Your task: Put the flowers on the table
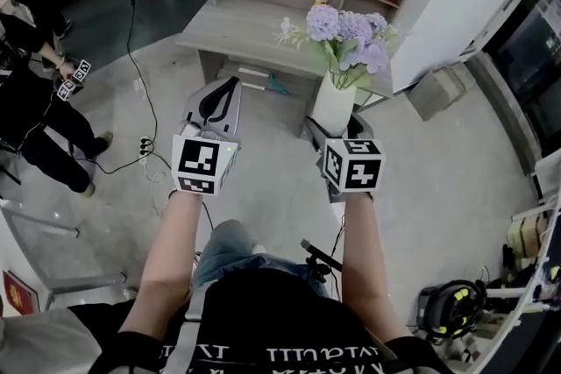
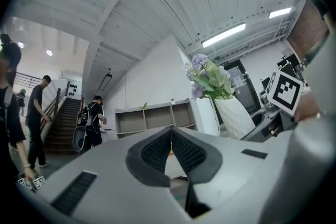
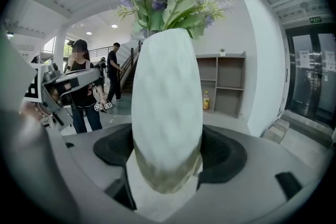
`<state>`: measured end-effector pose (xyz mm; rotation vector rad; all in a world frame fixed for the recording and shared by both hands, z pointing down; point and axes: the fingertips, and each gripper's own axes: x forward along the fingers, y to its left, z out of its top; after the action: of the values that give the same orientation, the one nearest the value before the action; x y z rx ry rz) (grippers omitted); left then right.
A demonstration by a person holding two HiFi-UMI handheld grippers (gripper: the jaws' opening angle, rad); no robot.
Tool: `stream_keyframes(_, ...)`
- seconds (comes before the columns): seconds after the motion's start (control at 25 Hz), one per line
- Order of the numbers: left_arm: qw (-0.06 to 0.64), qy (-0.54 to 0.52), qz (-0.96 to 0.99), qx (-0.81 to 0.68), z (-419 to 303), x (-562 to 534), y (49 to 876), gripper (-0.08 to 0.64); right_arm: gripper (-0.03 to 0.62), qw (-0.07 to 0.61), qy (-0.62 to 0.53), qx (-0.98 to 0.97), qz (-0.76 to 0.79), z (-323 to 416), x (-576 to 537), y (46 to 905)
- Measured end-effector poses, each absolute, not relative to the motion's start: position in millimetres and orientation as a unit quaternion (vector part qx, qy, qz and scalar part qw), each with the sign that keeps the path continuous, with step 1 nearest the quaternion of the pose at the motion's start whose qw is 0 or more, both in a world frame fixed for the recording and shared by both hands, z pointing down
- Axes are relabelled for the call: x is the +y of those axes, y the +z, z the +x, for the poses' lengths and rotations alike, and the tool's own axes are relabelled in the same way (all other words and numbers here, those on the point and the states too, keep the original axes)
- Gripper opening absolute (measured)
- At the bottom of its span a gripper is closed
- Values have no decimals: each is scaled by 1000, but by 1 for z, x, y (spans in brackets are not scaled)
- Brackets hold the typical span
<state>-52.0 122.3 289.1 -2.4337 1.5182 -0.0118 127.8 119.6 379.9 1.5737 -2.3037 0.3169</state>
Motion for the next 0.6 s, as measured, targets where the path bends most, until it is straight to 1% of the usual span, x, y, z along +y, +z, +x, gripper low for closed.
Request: stream_keyframes(0.6, 132, 4, -848, 514, -37, 62, 307, 9, 385, 160, 105, -804, 563, 146, 72, 399)
